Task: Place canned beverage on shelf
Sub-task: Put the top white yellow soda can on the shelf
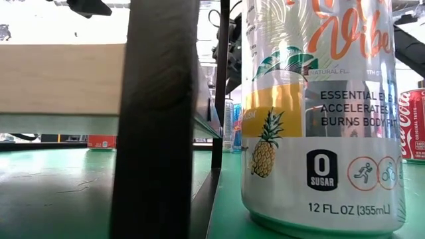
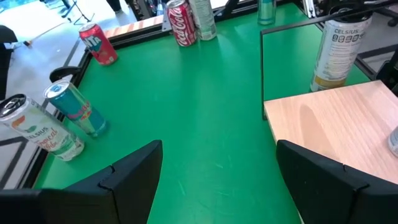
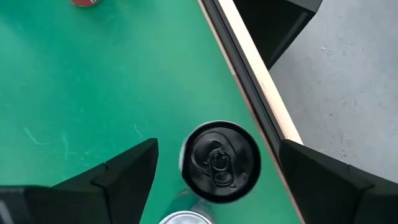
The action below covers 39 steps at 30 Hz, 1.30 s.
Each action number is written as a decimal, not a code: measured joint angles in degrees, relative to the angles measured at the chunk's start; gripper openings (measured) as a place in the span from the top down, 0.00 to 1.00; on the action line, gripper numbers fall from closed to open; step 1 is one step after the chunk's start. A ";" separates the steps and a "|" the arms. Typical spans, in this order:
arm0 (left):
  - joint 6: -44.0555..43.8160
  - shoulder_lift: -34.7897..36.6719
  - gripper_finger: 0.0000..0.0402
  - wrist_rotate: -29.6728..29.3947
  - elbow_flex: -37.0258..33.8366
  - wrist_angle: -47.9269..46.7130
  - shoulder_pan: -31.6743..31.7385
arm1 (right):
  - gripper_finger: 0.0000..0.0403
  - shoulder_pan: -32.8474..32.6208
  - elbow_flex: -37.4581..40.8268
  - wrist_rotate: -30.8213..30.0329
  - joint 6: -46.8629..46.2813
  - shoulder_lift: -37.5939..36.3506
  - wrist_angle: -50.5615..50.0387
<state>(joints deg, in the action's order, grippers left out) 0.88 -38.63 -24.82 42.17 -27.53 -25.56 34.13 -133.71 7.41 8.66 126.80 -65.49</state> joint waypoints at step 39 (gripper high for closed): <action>0.61 0.00 0.25 0.01 0.00 0.59 0.00 | 0.10 -1.05 0.00 -0.44 4.34 -5.42 -5.23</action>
<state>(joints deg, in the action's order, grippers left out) 1.49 -38.63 -24.81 42.17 -26.94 -25.56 33.08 -133.71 6.97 13.00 121.39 -70.73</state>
